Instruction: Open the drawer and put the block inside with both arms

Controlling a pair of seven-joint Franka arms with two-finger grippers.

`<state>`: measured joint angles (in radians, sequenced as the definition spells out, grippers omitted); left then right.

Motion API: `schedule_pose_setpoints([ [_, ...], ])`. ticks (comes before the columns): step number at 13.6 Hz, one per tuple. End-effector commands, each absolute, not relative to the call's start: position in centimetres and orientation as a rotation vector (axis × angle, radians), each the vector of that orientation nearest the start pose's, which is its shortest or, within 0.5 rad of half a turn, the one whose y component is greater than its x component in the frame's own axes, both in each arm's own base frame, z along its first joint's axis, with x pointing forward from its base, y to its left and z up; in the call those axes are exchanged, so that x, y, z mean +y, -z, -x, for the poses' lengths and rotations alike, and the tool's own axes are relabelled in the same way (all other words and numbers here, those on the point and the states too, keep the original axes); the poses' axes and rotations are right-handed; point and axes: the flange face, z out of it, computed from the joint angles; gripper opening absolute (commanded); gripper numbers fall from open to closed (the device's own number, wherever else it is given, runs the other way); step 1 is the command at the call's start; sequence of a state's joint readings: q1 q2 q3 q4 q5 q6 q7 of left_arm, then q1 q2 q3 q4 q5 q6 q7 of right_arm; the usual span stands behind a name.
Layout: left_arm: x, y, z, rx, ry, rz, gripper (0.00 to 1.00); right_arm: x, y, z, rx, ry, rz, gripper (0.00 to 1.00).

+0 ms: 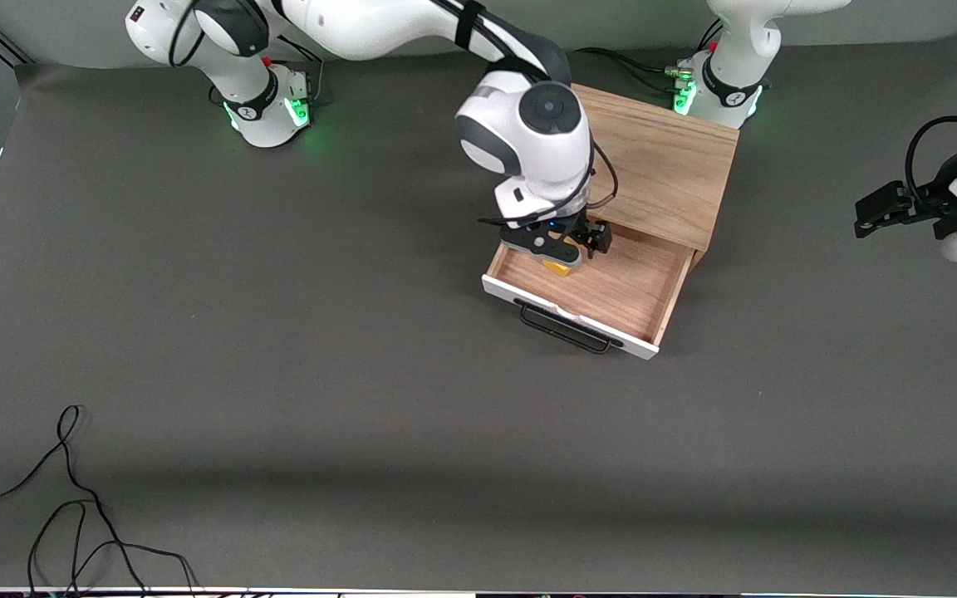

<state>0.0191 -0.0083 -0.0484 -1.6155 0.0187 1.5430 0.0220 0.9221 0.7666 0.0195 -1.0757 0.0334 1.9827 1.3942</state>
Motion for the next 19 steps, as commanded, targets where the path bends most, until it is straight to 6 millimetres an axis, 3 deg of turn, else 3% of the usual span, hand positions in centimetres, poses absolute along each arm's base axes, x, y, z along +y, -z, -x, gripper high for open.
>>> schedule_pose_setpoints([
  [1, -1.6, -61.2, -54.1, 0.076, -0.093, 3.118, 1.0, 56.8, -47.9, -48.0, 0.623, 0.092, 2.935, 1.0],
  [3, -1.6, -61.1, -54.1, 0.079, -0.095, 3.118, 1.0, 49.0, -52.8, -52.6, 0.668, 0.088, 2.911, 1.0],
  [6, -1.5, -60.8, -54.3, 0.074, -0.1, 3.119, 1.0, 39.1, -56.3, -56.6, 0.489, 0.065, 2.98, 1.0],
  [10, -1.4, -60.6, -54.4, 0.072, -0.108, 3.121, 1.0, 24.8, -58.3, -60.3, 0.41, 0.05, 2.979, 1.0],
  [13, -1.7, -60.3, -54.5, 0.079, -0.119, 3.12, 1.0, 14.7, -57.9, -60.0, 0.354, 0.031, 3.006, 1.0],
  [16, -1.6, -60.2, -54.6, 0.077, -0.122, 3.12, 1.0, 8.7, -57.8, -58.3, 0.27, 0.023, 3.049, 1.0],
  [19, -1.7, -60.2, -54.5, 0.079, -0.122, 3.12, 1.0, 5.4, -58.6, -57.4, 0.208, 0.042, 3.077, 1.0],
])
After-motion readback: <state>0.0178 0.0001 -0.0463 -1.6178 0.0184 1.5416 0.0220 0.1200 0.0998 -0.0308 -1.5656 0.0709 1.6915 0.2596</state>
